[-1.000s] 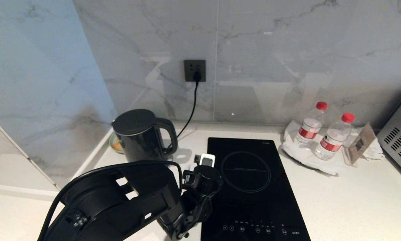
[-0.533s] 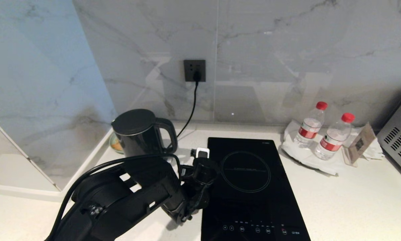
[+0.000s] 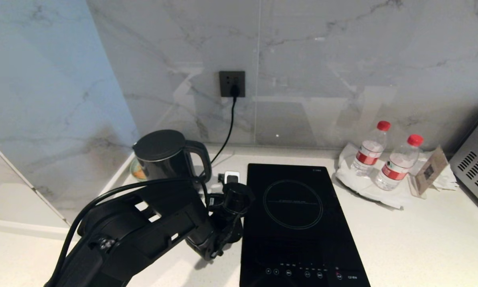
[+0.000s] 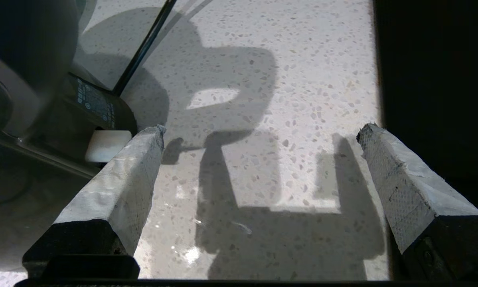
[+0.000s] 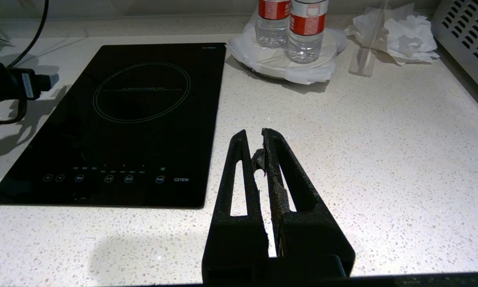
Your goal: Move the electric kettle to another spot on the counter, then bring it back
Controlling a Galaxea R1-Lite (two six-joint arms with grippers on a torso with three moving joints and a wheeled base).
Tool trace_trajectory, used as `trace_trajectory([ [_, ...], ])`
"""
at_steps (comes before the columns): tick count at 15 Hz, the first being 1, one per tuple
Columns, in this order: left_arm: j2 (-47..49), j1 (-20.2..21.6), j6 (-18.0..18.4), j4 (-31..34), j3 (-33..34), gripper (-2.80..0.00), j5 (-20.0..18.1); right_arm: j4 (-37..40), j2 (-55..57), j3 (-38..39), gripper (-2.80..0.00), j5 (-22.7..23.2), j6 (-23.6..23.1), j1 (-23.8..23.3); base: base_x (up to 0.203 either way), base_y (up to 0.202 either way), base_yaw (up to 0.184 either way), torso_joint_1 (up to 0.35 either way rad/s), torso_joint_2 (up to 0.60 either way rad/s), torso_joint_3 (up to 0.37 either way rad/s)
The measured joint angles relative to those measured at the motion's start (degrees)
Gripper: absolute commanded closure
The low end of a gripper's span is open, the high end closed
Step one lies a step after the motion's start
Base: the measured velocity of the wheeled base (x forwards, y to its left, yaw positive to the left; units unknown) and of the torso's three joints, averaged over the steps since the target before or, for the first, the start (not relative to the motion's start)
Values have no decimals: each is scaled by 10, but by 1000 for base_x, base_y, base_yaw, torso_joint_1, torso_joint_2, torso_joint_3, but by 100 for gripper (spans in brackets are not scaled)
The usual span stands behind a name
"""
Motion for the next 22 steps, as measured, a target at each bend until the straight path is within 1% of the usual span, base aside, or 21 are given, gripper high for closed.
trace_trajectory([
  [8,12,24,1,3,-9,-280,-2,0,0,0,0,0,0,0,0,0,0,0,0,0],
  [15,21,33,1,1,-4,-280,-1,0,0,0,0,0,0,0,0,0,0,0,0,0],
  [18,11,23,-7,1,10,-280,0,0,0,0,0,0,0,0,0,0,0,0,0,0],
  [22,-9,-17,-19,-1,37,-280,-1,0,0,0,0,0,0,0,0,0,0,0,0,0],
])
